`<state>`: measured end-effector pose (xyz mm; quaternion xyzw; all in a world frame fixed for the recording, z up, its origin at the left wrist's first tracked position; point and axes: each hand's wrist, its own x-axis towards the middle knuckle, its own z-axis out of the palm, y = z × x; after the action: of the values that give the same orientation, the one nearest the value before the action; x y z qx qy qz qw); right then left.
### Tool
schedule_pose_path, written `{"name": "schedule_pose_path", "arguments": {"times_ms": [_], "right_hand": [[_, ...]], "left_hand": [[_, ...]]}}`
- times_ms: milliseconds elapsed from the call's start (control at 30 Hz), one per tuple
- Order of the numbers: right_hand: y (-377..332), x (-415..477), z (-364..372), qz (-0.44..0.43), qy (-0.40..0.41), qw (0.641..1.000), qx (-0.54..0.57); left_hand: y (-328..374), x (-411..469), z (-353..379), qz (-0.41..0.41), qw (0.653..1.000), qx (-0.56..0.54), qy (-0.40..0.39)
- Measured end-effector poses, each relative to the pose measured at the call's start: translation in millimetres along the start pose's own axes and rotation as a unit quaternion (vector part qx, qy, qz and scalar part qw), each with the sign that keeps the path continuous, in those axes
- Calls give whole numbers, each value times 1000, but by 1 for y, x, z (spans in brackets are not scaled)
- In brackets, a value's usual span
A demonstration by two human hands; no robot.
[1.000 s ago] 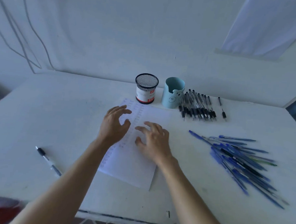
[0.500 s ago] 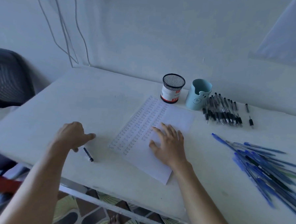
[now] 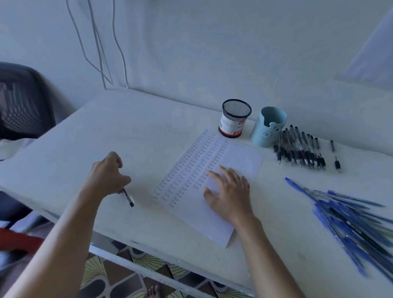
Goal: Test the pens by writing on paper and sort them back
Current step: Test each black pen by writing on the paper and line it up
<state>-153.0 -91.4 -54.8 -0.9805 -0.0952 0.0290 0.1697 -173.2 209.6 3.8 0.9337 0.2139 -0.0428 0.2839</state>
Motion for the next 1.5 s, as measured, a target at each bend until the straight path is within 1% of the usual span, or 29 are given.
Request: {"name": "schedule_pose_path", "arguments": {"times_ms": [100, 167, 233, 367, 433, 500, 600, 700, 800, 867, 933, 967, 1000, 1033, 1067, 1133, 1167, 1233, 1267, 1300, 1400, 1500], "right_hand": [[3, -2, -1, -1, 15, 1000, 18], [6, -4, -3, 12, 31, 999, 26], [10, -6, -5, 30, 42, 998, 26], [23, -5, -12, 58, 57, 996, 26], [29, -4, -15, 71, 54, 996, 27], [36, -2, -17, 84, 46, 995, 23], [41, -3, -18, 89, 54, 994, 25], [41, -4, -17, 79, 59, 995, 21], [41, -4, -15, 72, 38, 997, -5], [42, -5, -14, 69, 25, 997, -22], [42, -6, -14, 65, 23, 997, -30], [42, -6, -14, 63, 23, 997, -34], [41, -6, -14, 62, 23, 997, -39], [41, -6, -14, 62, 25, 997, -44], [41, -6, -13, 62, 26, 997, -46], [40, -7, -13, 64, 26, 997, -46], [40, -7, -12, 66, 24, 997, -45], [41, -6, -12, 71, 17, 996, -48], [41, -6, -12, 73, 12, 996, -52], [41, -5, -12, 75, 8, 996, -56], [41, -5, -12, 76, 7, 995, -58], [41, -5, -13, 75, 9, 995, -59]], "left_hand": [[15, -3, 5, 44, 996, -68, 27], [27, -4, 9, 47, 987, -149, 36], [38, -5, 13, 56, 972, -228, 15], [57, -10, 24, 151, 941, -298, -54], [65, -10, 33, 183, 925, -323, -78], [68, -7, 44, 219, 915, -327, -88], [72, -1, 59, 277, 920, -269, -70], [81, 1, 68, 306, 928, -212, -21], [89, 1, 73, 327, 927, -183, 34], [96, 0, 74, 346, 923, -160, 46], [102, -1, 74, 341, 925, -169, 15], [105, -1, 75, 317, 926, -204, -24], [108, -1, 77, 287, 918, -263, -73], [111, -2, 78, 261, 897, -336, -118], [113, -3, 80, 240, 862, -419, -157], [117, -5, 81, 168, 774, -567, -227], [118, -6, 80, 128, 737, -611, -259], [118, -7, 79, 93, 682, -659, -303], [118, -6, 79, 91, 662, -675, -313], [118, -5, 80, 92, 652, -684, -312], [118, -3, 83, 97, 640, -698, -305], [116, -1, 86, 86, 616, -723, -299]]}}
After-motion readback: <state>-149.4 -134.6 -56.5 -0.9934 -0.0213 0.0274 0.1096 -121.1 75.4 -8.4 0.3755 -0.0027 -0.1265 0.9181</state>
